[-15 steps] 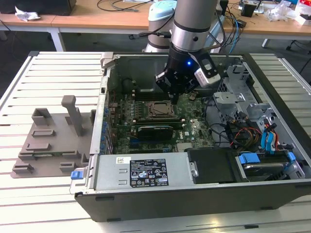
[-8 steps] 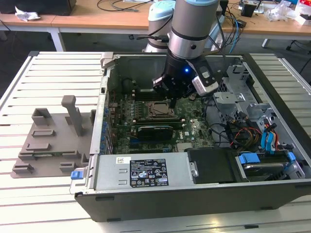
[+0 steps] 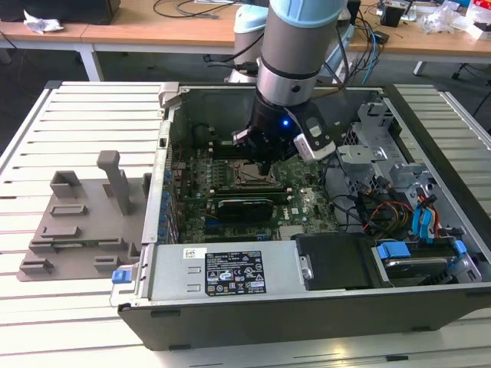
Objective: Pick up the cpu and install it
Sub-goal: 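Install the second cpu locking lever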
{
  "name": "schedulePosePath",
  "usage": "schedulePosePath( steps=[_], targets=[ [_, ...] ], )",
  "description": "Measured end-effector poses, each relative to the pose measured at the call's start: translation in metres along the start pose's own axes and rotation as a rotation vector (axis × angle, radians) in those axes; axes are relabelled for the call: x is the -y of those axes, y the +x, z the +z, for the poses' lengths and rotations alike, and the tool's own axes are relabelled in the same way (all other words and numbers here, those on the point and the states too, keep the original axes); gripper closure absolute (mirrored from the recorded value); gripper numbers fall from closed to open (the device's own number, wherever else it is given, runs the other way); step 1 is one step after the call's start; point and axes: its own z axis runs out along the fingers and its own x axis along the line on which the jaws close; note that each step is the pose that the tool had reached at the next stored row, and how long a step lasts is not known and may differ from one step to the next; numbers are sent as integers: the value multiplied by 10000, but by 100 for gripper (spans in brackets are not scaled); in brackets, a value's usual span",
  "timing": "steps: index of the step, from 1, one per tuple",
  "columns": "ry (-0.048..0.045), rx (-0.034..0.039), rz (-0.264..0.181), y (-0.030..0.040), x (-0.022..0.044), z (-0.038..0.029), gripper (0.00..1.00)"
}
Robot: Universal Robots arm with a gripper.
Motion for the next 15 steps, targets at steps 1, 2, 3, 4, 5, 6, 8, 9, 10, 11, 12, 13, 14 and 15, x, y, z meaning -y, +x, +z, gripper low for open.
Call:
schedulePosePath(
  steps=[1,2,3,4,5,6,8,9,10,11,12,13,14,15],
  targets=[
    [0,1,-1,54,-1,34,89],
    [-16,1,-1,139,-2,63,89],
    [-25,2,-3,157,-1,70,89],
    [-33,4,-3,172,-2,78,89],
    [-44,4,-2,187,-2,83,89],
    [-61,5,-3,201,-3,88,89],
    [-92,7,-4,231,-4,105,89],
    [-98,6,-5,276,0,157,89],
    [-99,7,-5,294,2,191,89],
    [-108,8,-6,326,3,227,89],
    [-116,9,-6,339,3,236,89],
    [-118,9,-6,352,3,249,89],
    [-119,9,-5,369,4,274,89],
    [-119,9,-6,380,5,294,89]
  ],
)
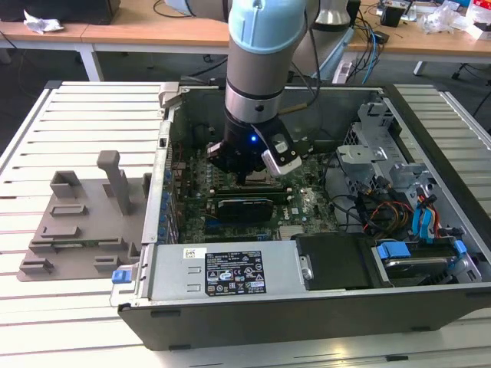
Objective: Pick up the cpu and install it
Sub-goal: 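Install the second cpu locking lever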
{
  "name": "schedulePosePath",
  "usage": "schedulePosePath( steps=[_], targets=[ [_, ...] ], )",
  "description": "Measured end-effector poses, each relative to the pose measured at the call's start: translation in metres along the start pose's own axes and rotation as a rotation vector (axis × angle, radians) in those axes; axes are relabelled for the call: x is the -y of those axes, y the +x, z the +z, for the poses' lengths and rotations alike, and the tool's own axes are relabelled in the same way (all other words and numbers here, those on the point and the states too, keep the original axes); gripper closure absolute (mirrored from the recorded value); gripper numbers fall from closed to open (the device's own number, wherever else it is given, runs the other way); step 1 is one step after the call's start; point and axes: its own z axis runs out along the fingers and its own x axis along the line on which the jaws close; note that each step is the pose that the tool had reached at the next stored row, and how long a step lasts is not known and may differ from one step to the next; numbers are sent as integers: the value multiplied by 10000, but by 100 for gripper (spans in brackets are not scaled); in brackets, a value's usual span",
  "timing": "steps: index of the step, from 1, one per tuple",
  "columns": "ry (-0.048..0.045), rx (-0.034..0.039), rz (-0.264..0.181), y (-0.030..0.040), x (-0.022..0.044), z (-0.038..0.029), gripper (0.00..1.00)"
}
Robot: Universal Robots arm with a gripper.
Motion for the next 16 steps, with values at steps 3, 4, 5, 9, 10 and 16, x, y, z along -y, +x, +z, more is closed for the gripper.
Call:
schedulePosePath(
  steps=[3,4,5,9,10,16],
  targets=[
    [-11,0,0,89,-5,92,89],
    [-15,-2,-11,102,-12,116,89],
    [-21,-1,-16,102,-19,125,89],
    [-22,-4,-52,98,-47,168,89],
    [-1,-21,-103,104,-78,235,89],
    [-8,17,-141,127,-112,230,89]
  ],
)
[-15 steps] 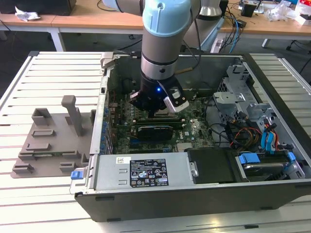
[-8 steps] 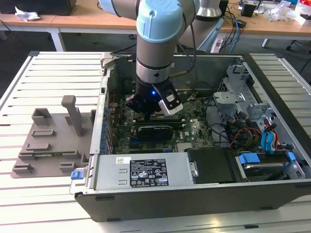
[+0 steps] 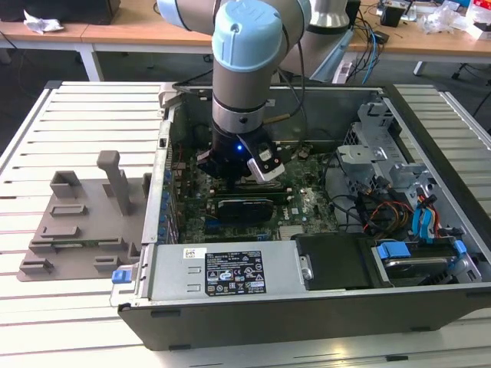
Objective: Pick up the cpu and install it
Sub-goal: 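Install the second cpu locking lever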
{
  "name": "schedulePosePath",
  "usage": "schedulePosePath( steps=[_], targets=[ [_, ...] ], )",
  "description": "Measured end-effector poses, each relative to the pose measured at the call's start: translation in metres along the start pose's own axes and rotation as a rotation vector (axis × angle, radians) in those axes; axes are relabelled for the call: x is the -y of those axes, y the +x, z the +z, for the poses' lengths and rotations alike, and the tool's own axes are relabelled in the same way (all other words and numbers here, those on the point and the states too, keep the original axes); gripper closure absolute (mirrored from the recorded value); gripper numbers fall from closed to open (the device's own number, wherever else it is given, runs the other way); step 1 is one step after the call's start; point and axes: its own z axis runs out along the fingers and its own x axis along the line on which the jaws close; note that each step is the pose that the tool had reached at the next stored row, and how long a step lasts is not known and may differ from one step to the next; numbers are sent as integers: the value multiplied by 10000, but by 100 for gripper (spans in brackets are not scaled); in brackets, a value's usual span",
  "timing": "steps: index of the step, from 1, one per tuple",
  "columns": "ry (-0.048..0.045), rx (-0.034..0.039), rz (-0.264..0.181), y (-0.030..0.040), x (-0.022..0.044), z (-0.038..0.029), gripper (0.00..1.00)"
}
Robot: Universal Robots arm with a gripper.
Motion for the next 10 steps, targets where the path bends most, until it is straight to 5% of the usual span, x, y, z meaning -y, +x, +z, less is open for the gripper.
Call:
schedulePosePath(
  steps=[3,7,10],
  targets=[
    [64,-7,4,-5,-8,-87,89],
    [90,-43,9,-198,-52,-108,89],
    [99,-53,10,-281,-82,-121,89]
  ],
)
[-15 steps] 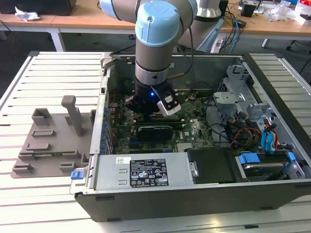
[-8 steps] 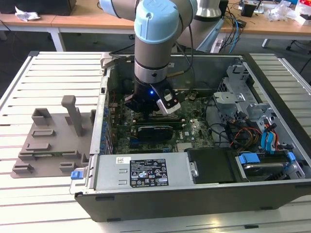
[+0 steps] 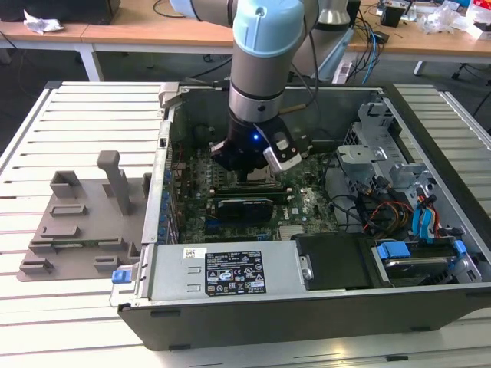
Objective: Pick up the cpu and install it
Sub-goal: 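Install the second cpu locking lever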
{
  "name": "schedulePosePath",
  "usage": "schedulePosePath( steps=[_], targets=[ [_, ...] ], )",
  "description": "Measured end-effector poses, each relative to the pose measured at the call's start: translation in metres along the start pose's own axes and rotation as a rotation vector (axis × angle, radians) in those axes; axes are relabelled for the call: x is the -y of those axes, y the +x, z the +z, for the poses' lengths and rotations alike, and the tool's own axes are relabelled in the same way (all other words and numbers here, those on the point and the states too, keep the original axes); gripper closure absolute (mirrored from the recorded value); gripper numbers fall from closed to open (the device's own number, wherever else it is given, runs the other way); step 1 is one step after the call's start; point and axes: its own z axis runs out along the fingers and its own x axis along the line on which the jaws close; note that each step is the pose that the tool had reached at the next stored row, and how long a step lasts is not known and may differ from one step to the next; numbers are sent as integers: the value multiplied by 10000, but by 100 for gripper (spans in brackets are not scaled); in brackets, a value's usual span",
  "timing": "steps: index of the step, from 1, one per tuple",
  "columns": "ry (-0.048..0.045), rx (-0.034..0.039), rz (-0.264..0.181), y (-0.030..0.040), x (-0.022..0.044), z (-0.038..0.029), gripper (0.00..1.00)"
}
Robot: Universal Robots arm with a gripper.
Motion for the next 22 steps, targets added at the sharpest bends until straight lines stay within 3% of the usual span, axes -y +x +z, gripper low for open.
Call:
schedulePosePath(
  steps=[4,7,13,15,17,22],
  targets=[
    [30,-27,4,-113,-42,-15,89],
    [83,-32,8,-122,-69,-47,89],
    [348,-54,19,-147,-189,-203,89],
    [393,-58,22,-149,-206,-230,89],
    [485,-66,25,-151,-242,-299,89],
    [613,-77,31,-150,-297,-435,89]
  ],
)
